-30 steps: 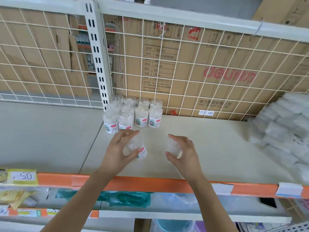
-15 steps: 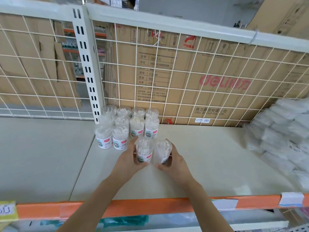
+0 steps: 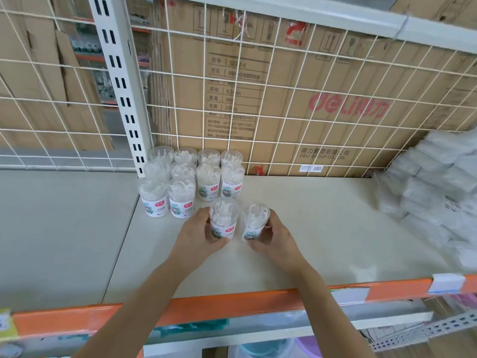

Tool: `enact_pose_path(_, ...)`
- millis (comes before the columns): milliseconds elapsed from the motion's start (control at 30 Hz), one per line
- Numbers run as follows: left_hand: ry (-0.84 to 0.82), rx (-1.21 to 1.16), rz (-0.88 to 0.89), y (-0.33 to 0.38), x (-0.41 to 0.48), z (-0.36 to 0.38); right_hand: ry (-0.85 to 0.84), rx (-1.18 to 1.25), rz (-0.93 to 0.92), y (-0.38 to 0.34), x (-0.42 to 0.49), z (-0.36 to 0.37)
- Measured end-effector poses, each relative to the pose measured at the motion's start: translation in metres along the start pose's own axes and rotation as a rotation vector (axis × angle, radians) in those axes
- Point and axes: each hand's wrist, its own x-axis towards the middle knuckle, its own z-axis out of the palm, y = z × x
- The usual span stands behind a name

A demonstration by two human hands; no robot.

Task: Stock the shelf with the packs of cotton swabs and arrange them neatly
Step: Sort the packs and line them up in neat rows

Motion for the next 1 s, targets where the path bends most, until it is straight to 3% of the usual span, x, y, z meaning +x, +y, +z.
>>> enact_pose_path(167, 0.017, 0.019, -0.005, 0.002, -0.002, -0.001, 0.072, -0.053, -0.014, -0.002, 0.001, 0.006)
enact_pose_path(667, 0.05, 0.085, 0.015, 0.006, -0.003, 0.002, 0.06, -0.034, -0.044, 0.0, 0.003, 0.006)
enact_pose_path(867, 0.065, 0.079, 0.024, 0.014, -0.007, -0.001, 0.015, 0.127, -0.042, -0.003, -0.001, 0.0)
enact_pose_path(1000, 0.122, 0.099, 0.256, 0.028, -0.008, -0.019, 0.03, 0.181, -0.096, -0.014, -0.007, -0.012)
